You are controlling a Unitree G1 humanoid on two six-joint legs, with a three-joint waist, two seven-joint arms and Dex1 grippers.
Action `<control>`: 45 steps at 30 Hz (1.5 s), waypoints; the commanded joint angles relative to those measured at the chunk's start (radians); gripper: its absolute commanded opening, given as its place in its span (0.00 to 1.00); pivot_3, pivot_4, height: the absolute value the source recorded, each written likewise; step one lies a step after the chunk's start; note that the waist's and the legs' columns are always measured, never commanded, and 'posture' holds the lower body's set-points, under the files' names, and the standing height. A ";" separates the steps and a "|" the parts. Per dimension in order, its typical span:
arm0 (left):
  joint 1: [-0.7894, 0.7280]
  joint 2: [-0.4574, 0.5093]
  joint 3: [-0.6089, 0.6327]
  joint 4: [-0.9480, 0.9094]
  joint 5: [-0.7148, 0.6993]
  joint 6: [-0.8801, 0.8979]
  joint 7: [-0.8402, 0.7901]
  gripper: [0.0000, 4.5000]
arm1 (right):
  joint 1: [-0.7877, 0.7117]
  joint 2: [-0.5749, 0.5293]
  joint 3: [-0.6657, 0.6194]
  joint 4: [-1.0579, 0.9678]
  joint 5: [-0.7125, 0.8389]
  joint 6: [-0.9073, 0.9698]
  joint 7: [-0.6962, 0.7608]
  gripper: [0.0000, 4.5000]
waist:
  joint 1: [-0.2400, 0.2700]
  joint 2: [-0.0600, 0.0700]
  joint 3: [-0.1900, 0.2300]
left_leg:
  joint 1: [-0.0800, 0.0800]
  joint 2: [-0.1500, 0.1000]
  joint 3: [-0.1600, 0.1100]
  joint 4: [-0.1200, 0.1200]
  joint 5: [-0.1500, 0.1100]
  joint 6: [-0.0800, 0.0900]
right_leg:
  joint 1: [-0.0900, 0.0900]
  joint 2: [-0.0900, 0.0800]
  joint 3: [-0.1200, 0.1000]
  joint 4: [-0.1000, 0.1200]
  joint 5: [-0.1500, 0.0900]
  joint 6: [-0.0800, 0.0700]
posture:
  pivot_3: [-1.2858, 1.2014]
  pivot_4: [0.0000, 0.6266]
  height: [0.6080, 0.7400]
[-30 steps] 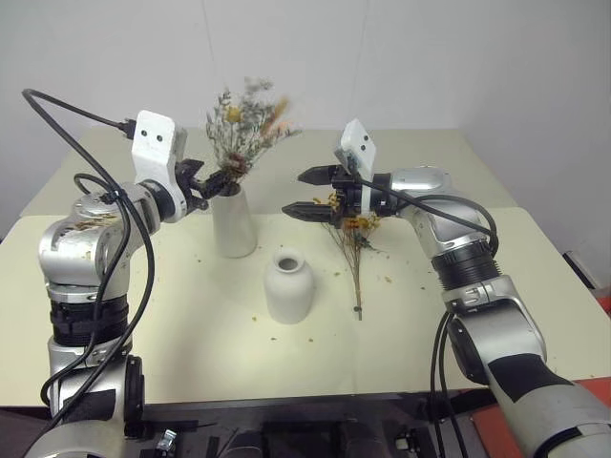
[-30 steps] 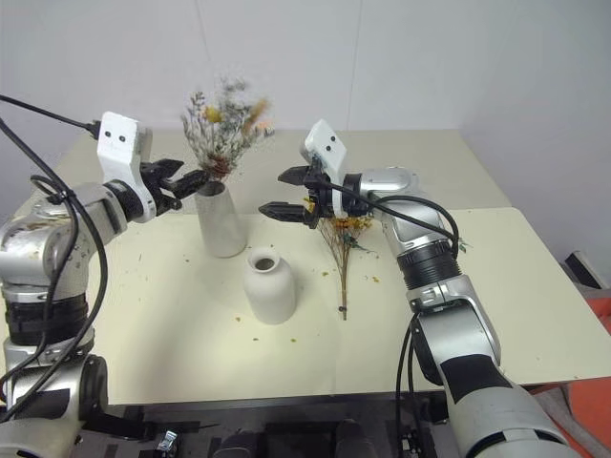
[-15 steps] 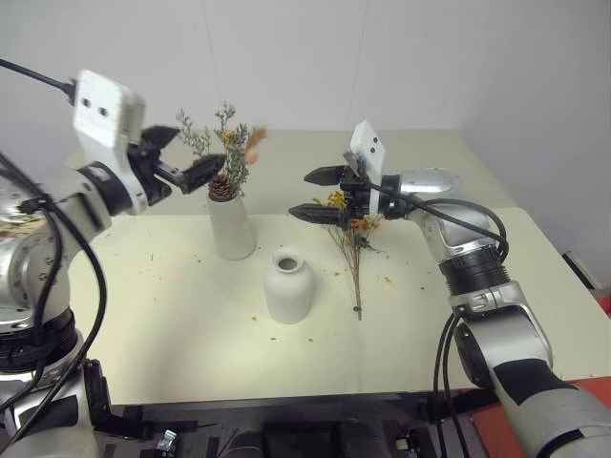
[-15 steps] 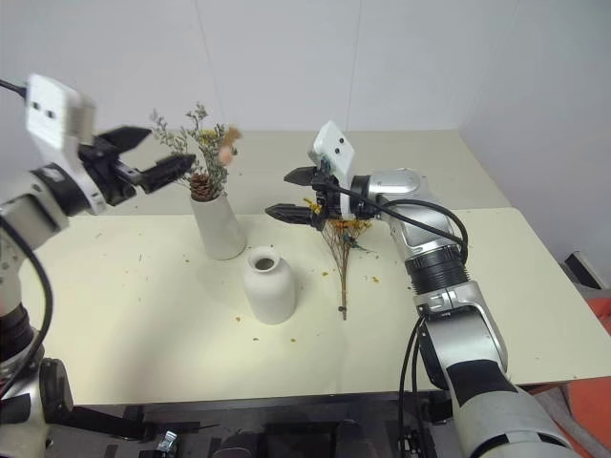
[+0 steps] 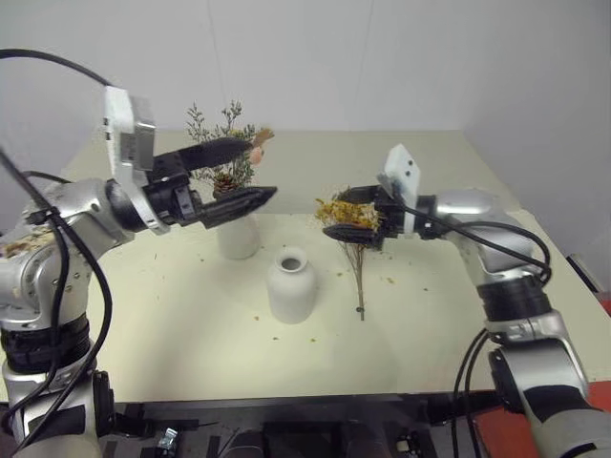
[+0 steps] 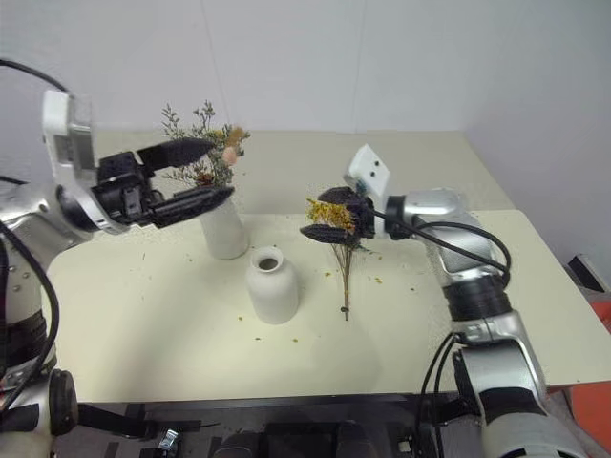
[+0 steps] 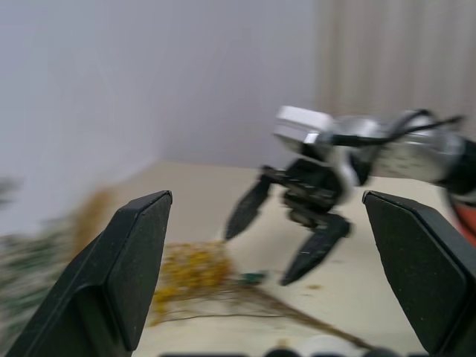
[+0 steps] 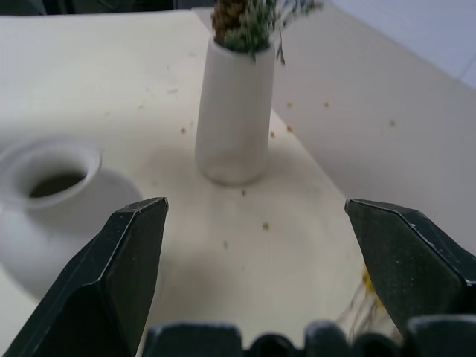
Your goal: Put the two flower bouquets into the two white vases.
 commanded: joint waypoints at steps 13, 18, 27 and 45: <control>-0.388 0.032 -0.433 0.323 0.183 0.119 -0.230 1.00 | -0.116 -0.025 -0.064 -0.006 -0.001 0.852 -0.398 1.00 | -0.004 0.000 0.000 | 0.001 0.000 0.000 -0.001 0.000 0.001 | -0.001 0.002 0.002 0.001 -0.001 0.000 | 0.52 0.24 1.00; -0.468 0.085 -0.599 0.351 0.308 0.082 -0.387 1.00 | -0.157 -0.024 0.057 0.070 -0.008 0.884 -0.395 1.00 | -0.005 0.000 0.000 | -0.001 0.000 0.001 -0.001 0.000 0.002 | -0.001 0.001 0.002 -0.001 -0.002 0.000 | 0.52 0.24 1.00; -0.475 0.055 -0.598 0.385 0.382 0.052 -0.404 1.00 | -0.240 0.105 0.151 0.298 -0.075 0.765 -0.443 1.00 | -0.010 0.001 0.000 | 0.000 0.000 0.001 0.000 0.000 0.002 | -0.002 0.002 0.002 0.001 -0.004 0.003 | 0.52 0.24 1.00; -0.401 0.099 -0.513 0.349 0.375 0.040 -0.431 1.00 | -0.277 0.176 0.135 0.431 -0.167 0.642 -0.499 0.18 | -0.021 0.001 0.000 | -0.001 0.000 0.000 0.000 0.000 0.002 | -0.002 0.001 0.002 0.002 -0.003 0.002 | 0.52 0.24 1.00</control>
